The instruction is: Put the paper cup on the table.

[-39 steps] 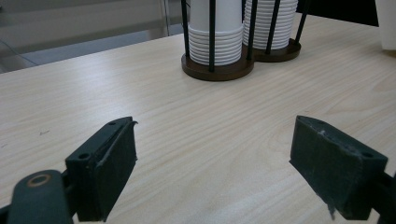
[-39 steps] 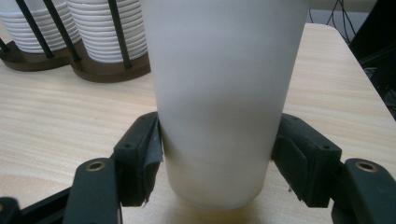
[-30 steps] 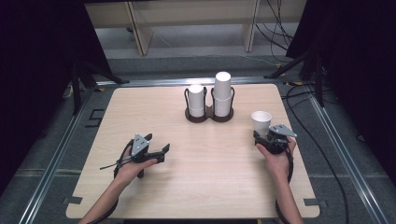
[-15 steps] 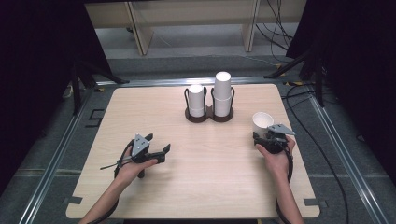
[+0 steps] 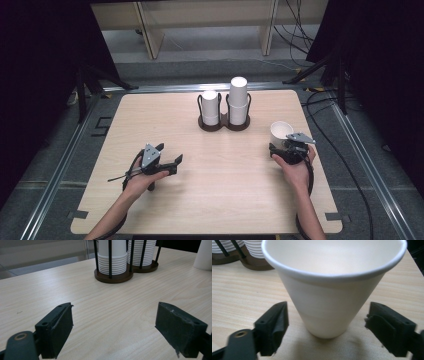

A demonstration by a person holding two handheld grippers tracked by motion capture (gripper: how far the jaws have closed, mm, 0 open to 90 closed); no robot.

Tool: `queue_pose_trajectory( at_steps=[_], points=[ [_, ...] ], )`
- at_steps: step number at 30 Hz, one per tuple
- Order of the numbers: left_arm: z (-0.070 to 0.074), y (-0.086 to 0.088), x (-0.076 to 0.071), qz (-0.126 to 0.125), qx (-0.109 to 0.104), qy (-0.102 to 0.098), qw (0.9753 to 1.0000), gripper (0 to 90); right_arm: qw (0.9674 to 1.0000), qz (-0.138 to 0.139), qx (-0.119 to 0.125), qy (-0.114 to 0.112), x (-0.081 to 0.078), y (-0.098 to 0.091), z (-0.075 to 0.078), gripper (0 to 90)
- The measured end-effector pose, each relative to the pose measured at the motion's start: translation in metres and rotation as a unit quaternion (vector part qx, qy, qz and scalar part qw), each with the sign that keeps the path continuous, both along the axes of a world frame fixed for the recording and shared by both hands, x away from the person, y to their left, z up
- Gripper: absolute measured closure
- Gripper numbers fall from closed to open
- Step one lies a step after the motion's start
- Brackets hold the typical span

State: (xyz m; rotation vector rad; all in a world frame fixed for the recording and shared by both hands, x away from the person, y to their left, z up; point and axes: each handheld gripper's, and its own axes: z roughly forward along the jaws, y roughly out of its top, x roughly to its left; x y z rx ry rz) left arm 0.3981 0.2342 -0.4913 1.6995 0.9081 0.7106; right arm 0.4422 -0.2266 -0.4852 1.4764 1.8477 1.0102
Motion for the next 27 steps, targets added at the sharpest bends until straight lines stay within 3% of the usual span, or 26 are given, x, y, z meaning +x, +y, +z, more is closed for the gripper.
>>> queue_pose_trajectory(
  at_steps=[2, 3, 5, 6, 8, 13, 16, 18, 19, 20, 22, 23, 24, 25, 27],
  points=[
    [0.0, 0.0, 0.0, -0.001, 0.001, 0.0, 1.0, 13.8, 0.9999, 0.0, -0.01, -0.005, -0.001, -0.001, 0.0, 15.7],
    [0.0, 0.0, -0.001, 0.0, 0.003, 0.003, 1.0, 13.8, 1.0, -0.003, 0.003, 0.004, -0.003, -0.001, 0.001, 15.6],
    [0.0, -0.001, 0.0, 0.001, 0.003, -0.003, 1.0, 13.8, 0.9999, -0.01, 0.005, -0.003, -0.003, 0.0, 0.0, 15.6],
    [0.0, -0.001, 0.0, 0.001, 0.003, -0.003, 1.0, 13.8, 0.9999, -0.008, -0.001, 0.009, -0.006, -0.001, 0.002, 15.6],
    [0.0, 0.0, -0.001, 0.003, 0.0, 0.002, 1.0, 13.8, 0.9999, 0.003, 0.001, 0.01, -0.01, -0.002, 0.004, 15.6],
    [0.0, 0.0, -0.001, 0.004, 0.001, 0.002, 1.0, 13.8, 1.0, -0.001, 0.002, -0.004, -0.02, -0.002, 0.005, 15.6],
    [0.0, 0.0, 0.0, 0.003, 0.002, -0.004, 1.0, 13.8, 1.0, 0.0, 0.006, 0.004, -0.026, -0.002, 0.008, 15.6],
    [0.0, 0.0, -0.001, 0.004, 0.005, -0.001, 1.0, 13.8, 1.0, 0.003, -0.005, 0.0, -0.033, -0.004, 0.009, 15.6],
    [0.001, 0.001, -0.002, 0.009, 0.009, 0.004, 0.9999, 13.8, 0.9995, -0.016, 0.022, 0.015, -0.038, 0.0, 0.01, 15.6],
    [0.001, 0.001, -0.002, 0.008, 0.01, 0.005, 0.9999, 13.8, 0.9999, -0.009, 0.01, 0.0, -0.039, -0.003, 0.009, 15.6],
    [0.001, 0.002, -0.002, 0.009, 0.01, 0.003, 0.9999, 13.8, 0.9996, -0.013, 0.024, 0.007, -0.045, -0.003, 0.012, 15.6],
    [0.001, 0.002, -0.002, 0.009, 0.009, 0.002, 0.9999, 13.8, 0.9999, -0.001, 0.009, -0.007, -0.045, -0.007, 0.011, 15.6],
    [0.001, 0.002, -0.002, 0.009, 0.009, 0.002, 0.9999, 13.8, 0.9998, 0.004, 0.011, -0.013, -0.047, -0.007, 0.011, 15.6],
    [0.001, 0.003, -0.002, 0.01, 0.009, 0.002, 0.9999, 13.8, 0.9998, -0.005, 0.018, -0.009, -0.05, -0.006, 0.012, 15.6],
    [0.001, 0.003, -0.002, 0.01, 0.008, 0.002, 0.9999, 13.8, 0.9998, -0.004, 0.007, -0.018, -0.052, -0.008, 0.011, 15.6]
  ],
)
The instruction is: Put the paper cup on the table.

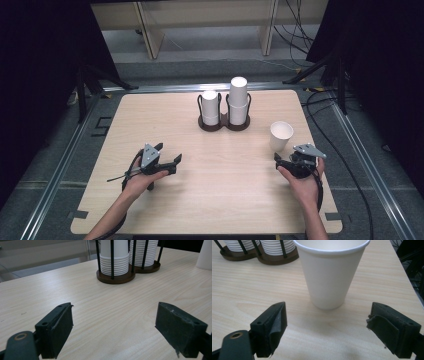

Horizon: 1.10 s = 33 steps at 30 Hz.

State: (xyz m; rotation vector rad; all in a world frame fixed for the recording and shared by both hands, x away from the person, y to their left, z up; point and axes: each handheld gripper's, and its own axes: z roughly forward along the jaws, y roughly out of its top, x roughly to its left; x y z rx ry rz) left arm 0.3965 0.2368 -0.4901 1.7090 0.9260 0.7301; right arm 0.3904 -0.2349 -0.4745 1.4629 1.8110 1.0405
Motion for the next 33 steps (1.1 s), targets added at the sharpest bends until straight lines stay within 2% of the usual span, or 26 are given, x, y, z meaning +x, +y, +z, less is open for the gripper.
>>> queue_pose_trajectory(
  at_steps=[2, 4, 6, 7, 9, 11, 12, 13, 14, 15, 16, 17, 18, 21, 22, 23, 24, 27, 28, 29, 30, 33],
  points=[
    [0.0, 0.0, 0.0, 0.0, 0.0, 0.0, 1.0, 13.8, 0.9999, 0.007, 0.012, 0.002, -0.007, -0.002, 0.001, 15.6],
    [0.0, 0.0, 0.0, 0.001, 0.0, -0.001, 1.0, 13.8, 0.9999, 0.005, 0.011, -0.008, -0.011, -0.003, -0.001, 15.6],
    [0.0, 0.0, 0.0, 0.0, 0.001, 0.0, 1.0, 13.8, 0.9999, 0.003, 0.011, -0.006, -0.013, -0.003, -0.001, 15.6],
    [-0.001, 0.0, 0.0, 0.001, 0.001, 0.001, 1.0, 13.8, 0.9998, 0.003, 0.019, -0.009, -0.017, -0.003, -0.001, 15.6],
    [-0.001, 0.0, 0.0, 0.0, 0.001, 0.001, 1.0, 13.8, 0.9998, 0.004, 0.016, -0.011, -0.021, -0.004, -0.002, 15.6],
    [-0.002, -0.001, 0.001, -0.004, 0.0, -0.005, 1.0, 13.8, 0.9996, 0.003, 0.024, -0.013, -0.025, -0.005, -0.003, 15.6],
    [-0.002, -0.001, 0.001, -0.003, -0.002, -0.004, 1.0, 13.8, 0.9997, 0.004, 0.015, -0.017, -0.026, -0.006, -0.003, 15.6],
    [-0.002, -0.001, 0.0, -0.001, -0.001, -0.002, 1.0, 13.8, 0.9996, 0.004, 0.023, -0.014, -0.028, -0.006, -0.003, 15.6],
    [-0.002, -0.001, 0.0, -0.001, 0.002, 0.001, 1.0, 13.8, 0.9994, 0.003, 0.024, -0.023, -0.028, -0.006, -0.004, 15.6],
    [-0.002, -0.001, 0.0, -0.001, 0.002, 0.001, 1.0, 13.8, 0.9995, 0.003, 0.021, -0.023, -0.03, -0.007, -0.004, 15.6],
    [-0.002, -0.001, 0.0, -0.001, 0.002, 0.001, 1.0, 13.8, 0.9993, -0.005, 0.033, -0.019, -0.032, -0.005, -0.004, 15.6],
    [-0.002, -0.001, 0.0, -0.001, 0.002, 0.001, 1.0, 13.8, 0.9993, -0.005, 0.033, -0.019, -0.032, -0.005, -0.004, 15.6],
    [-0.002, -0.001, 0.0, -0.002, 0.003, 0.001, 1.0, 13.8, 0.9991, 0.001, 0.028, -0.031, -0.032, -0.005, -0.005, 15.6],
    [-0.002, -0.001, 0.0, -0.002, 0.002, 0.0, 1.0, 13.8, 0.9993, 0.004, 0.015, -0.035, -0.034, -0.007, -0.005, 15.6],
    [-0.002, -0.001, 0.0, -0.001, 0.003, 0.0, 1.0, 13.8, 0.9986, 0.012, 0.033, -0.039, -0.033, -0.006, -0.007, 15.6],
    [-0.002, -0.001, 0.0, -0.001, 0.003, 0.0, 1.0, 13.8, 0.999, 0.005, 0.034, -0.03, -0.035, -0.005, -0.006, 15.6],
    [-0.002, -0.001, 0.0, -0.002, 0.004, 0.0, 1.0, 13.8, 0.9984, 0.008, 0.035, -0.044, -0.035, -0.006, -0.007, 15.6],
    [-0.003, -0.001, 0.0, -0.003, 0.003, -0.002, 1.0, 13.8, 0.9986, 0.0, 0.028, -0.046, -0.036, -0.008, -0.007, 15.5],
    [-0.003, -0.001, 0.0, -0.003, 0.005, 0.0, 1.0, 13.8, 0.9982, -0.014, 0.049, -0.031, -0.04, -0.005, -0.005, 15.5],
    [-0.003, -0.002, 0.0, -0.004, 0.005, 0.0, 1.0, 13.8, 0.9983, -0.01, 0.042, -0.038, -0.039, -0.006, -0.006, 15.5],
    [-0.004, -0.003, 0.001, -0.008, 0.002, -0.005, 0.9999, 13.8, 0.998, -0.002, 0.026, -0.057, -0.037, -0.01, -0.007, 15.5],
    [-0.004, -0.003, 0.0, -0.005, 0.009, 0.002, 0.9999, 13.8, 0.9979, 0.001, 0.039, -0.053, -0.037, -0.01, -0.006, 15.5]
  ],
)
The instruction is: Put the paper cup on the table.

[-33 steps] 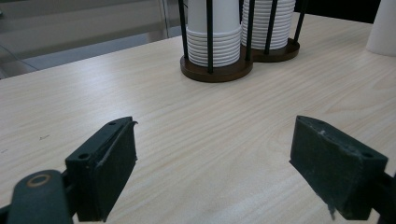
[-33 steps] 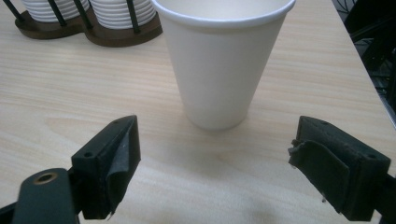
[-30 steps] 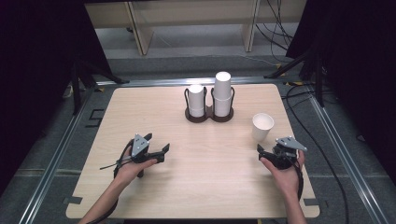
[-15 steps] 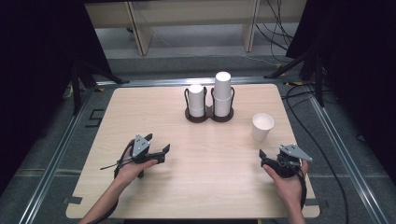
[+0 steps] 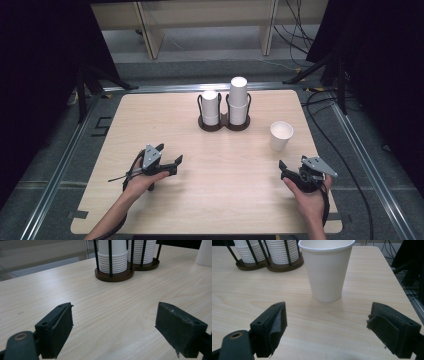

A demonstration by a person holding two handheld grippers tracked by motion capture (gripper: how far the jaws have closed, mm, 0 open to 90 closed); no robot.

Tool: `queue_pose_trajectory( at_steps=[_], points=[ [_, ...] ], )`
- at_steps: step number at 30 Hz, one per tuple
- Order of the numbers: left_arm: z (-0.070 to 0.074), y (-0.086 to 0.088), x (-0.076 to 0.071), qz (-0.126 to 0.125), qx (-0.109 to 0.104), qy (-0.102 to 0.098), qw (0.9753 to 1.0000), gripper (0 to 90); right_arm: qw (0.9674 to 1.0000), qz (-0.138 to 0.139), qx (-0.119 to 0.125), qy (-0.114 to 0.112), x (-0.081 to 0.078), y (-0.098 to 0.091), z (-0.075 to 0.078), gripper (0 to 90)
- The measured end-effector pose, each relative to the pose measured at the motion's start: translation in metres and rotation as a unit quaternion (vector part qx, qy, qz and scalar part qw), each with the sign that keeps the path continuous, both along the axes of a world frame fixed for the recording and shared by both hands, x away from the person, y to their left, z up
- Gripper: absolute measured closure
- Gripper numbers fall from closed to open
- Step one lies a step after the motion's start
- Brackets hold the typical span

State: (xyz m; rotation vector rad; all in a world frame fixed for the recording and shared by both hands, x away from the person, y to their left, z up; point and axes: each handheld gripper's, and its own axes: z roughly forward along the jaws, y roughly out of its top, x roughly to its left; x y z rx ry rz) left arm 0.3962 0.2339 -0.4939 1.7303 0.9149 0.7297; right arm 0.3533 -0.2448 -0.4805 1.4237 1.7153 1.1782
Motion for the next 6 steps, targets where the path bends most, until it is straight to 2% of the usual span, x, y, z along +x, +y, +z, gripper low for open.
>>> queue_pose_trajectory(
  at_steps=[1, 2, 5, 6],
  points=[
    [-0.0002, -0.0002, 0.0002, -0.002, 0.0, -0.001, 1.0, 13.8, 0.9999, -0.003, -0.012, -0.007, 0.0003, -0.0018, 0.0002, 15.4],
    [-0.0005, -0.0007, 0.0005, -0.002, 0.0, 0.0, 1.0, 13.8, 0.9999, -0.005, -0.004, -0.012, 0.0, -0.0025, 0.0011, 15.4],
    [-0.0012, -0.0014, 0.0016, -0.005, -0.004, -0.004, 1.0, 13.8, 0.9999, -0.005, -0.01, -0.003, -0.0014, -0.0043, 0.0023, 15.4],
    [-0.001, -0.0017, 0.0014, -0.005, -0.002, -0.005, 1.0, 13.8, 1.0, -0.005, -0.002, 0.001, -0.0022, -0.0036, 0.0023, 15.4]
  ],
)
